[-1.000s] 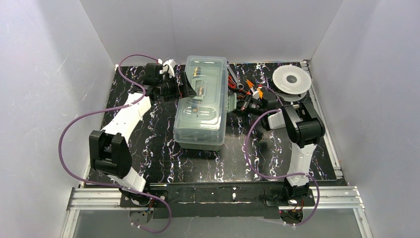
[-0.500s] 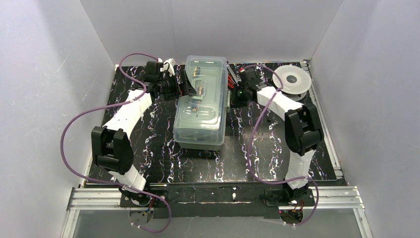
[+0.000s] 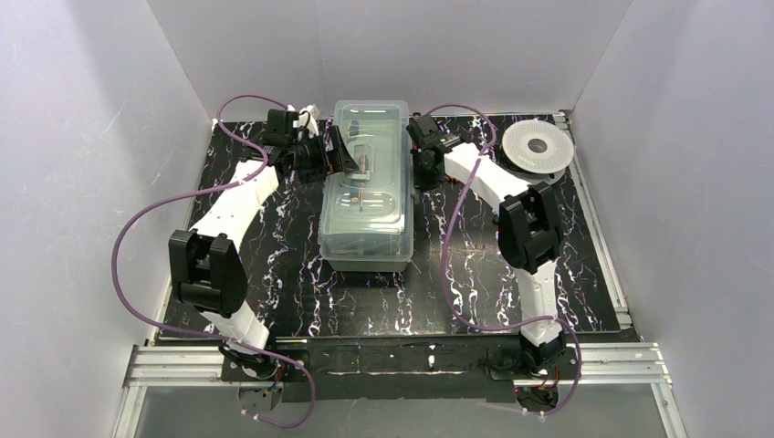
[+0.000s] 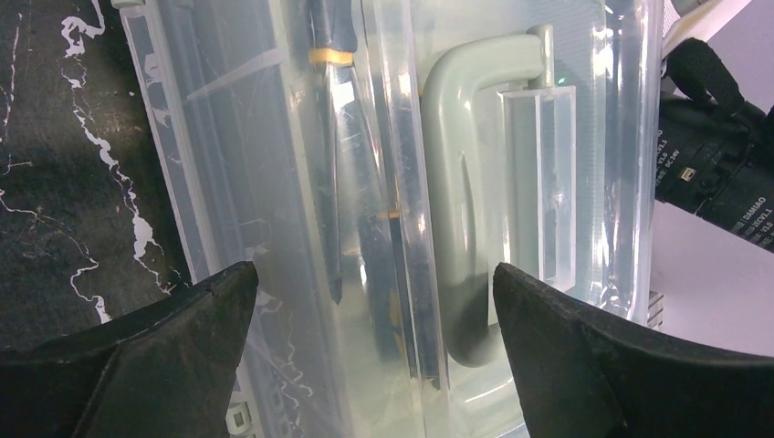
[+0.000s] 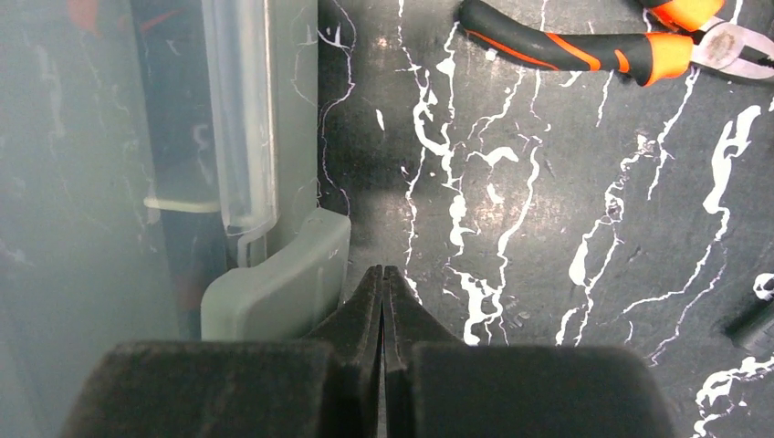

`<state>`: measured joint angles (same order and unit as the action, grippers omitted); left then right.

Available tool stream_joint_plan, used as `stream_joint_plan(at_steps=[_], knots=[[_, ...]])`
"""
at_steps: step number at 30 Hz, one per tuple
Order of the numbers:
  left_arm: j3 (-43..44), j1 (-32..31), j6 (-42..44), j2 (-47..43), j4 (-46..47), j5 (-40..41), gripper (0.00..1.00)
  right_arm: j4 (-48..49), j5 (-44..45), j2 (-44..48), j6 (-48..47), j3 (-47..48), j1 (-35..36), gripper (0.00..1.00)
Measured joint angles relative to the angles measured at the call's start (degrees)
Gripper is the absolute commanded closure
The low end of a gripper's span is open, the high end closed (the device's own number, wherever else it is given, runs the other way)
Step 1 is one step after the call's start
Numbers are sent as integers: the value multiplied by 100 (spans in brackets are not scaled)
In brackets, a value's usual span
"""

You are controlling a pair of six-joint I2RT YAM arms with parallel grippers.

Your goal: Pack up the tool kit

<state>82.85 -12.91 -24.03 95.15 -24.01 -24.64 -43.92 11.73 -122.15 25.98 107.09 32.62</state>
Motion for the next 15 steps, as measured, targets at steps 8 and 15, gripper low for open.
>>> stream_joint_plan(at_steps=[8, 15], knots=[[17, 2, -7, 17, -20, -24, 5, 1161, -636, 632, -203, -1333, 0, 99], [17, 85, -17, 22, 7, 11, 5, 1895, -1303, 671, -22, -1696, -46, 99]])
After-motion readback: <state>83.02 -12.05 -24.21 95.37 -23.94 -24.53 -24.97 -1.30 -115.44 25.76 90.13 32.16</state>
